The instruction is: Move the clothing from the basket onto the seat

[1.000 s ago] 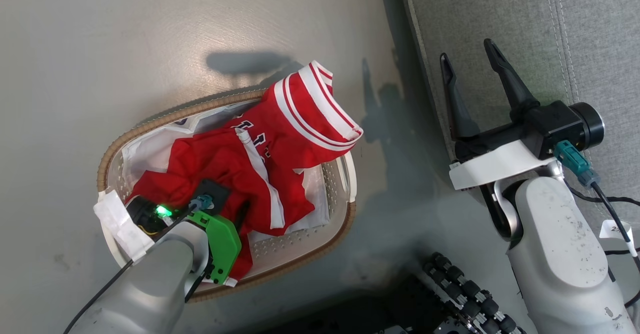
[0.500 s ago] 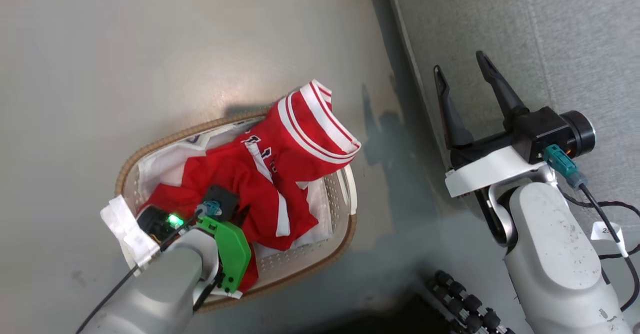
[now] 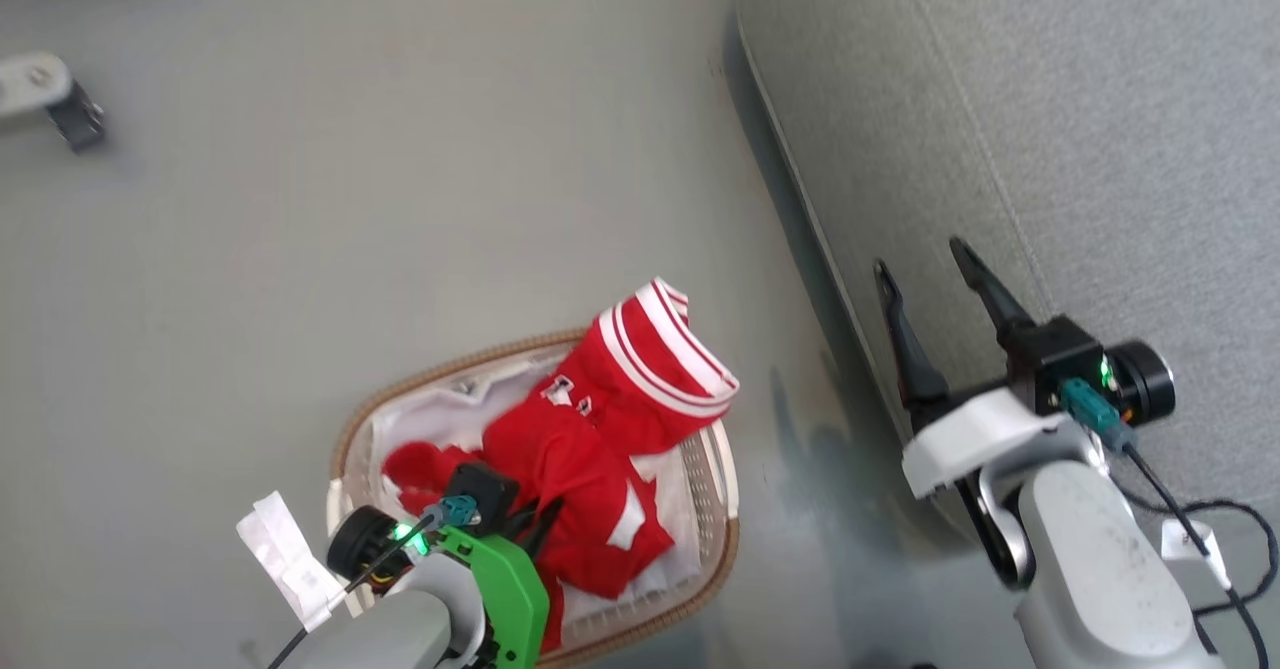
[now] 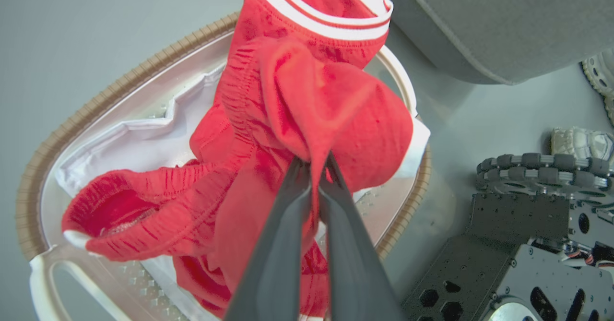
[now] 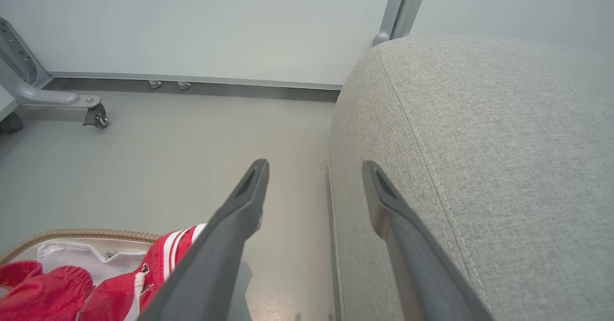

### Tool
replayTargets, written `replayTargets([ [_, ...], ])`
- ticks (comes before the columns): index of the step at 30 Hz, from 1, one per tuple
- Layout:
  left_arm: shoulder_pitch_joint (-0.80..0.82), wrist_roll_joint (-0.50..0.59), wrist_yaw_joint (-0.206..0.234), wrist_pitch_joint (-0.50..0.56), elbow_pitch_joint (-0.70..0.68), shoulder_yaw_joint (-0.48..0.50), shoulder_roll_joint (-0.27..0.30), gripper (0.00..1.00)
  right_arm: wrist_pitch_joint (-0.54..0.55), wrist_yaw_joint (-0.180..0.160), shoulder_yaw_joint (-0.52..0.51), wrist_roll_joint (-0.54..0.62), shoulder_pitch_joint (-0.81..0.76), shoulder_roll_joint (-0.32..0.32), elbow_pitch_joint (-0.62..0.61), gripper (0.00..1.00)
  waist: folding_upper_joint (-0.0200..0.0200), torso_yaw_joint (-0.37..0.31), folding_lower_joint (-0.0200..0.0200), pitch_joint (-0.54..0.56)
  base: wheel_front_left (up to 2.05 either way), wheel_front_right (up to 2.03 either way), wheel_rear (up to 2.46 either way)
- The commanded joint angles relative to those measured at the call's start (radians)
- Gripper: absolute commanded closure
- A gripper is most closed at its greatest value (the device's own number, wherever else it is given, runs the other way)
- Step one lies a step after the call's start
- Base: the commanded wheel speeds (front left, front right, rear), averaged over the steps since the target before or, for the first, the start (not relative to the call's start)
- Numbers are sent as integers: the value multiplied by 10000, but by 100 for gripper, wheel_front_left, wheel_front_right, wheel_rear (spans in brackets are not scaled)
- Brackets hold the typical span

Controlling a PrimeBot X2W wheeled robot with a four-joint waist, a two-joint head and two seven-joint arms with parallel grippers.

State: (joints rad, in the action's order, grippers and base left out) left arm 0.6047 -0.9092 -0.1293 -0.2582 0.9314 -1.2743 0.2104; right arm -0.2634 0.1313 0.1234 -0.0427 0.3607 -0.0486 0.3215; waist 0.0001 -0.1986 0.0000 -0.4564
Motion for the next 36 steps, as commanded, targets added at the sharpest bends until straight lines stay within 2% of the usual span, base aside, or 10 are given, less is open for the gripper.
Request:
replayTargets([
  [1,-219,14,-23,-85,-202,160,-4,100,-20,-10,-87,32,-349,-48,95,0,-1,735,0,1749,0,0,0],
  [6,-766,455,-23,-59,-962,1169,29,100,-18,-10,-237,52,-1087,-50,292,0,-1,1116,0,2868,0,0,0],
  [12,-1128,1640,-24,-63,-2238,2738,104,100,-18,-10,-157,19,-1782,-47,453,0,-1,1479,0,3813,0,0,0],
  [17,-996,2852,-24,-64,-4072,4349,111,100,-18,-10,-4,-4,-2128,-51,560,0,-1,1693,0,4290,0,0,0],
  [21,-770,3662,-24,-61,-5359,5176,107,100,-18,-10,137,-84,-2253,-47,584,0,-1,1782,0,4501,0,0,0],
  [26,-570,4157,-24,-61,-6317,5588,-3,100,-18,-10,381,-127,-2300,-45,429,0,-1,1817,0,4716,0,0,0],
  [30,-500,4319,-24,-58,-6587,5544,-58,100,-18,-10,1016,-71,-2112,-45,132,0,-1,1819,0,4794,0,0,0],
  [36,-498,4268,-24,-60,-6445,5295,-155,100,-18,-12,3141,-181,-1272,-364,-258,0,-1,1846,0,4781,0,0,0],
])
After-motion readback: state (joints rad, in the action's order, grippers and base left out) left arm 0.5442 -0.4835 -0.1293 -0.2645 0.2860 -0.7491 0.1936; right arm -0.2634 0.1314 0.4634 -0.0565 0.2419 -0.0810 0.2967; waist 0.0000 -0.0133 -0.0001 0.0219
